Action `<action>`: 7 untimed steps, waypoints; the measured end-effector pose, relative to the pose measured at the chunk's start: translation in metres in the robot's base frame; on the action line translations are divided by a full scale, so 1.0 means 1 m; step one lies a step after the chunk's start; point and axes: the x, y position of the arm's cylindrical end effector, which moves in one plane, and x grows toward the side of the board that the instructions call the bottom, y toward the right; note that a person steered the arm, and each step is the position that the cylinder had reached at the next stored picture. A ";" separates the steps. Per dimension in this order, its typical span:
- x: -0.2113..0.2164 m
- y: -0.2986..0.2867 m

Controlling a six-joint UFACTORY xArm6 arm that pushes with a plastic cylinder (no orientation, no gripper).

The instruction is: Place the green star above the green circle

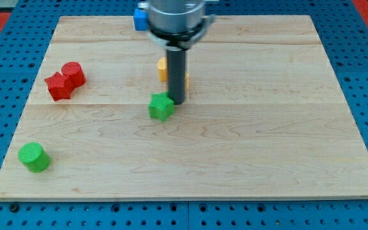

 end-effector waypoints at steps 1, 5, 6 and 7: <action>0.056 -0.039; 0.045 -0.179; 0.056 -0.185; 0.037 -0.140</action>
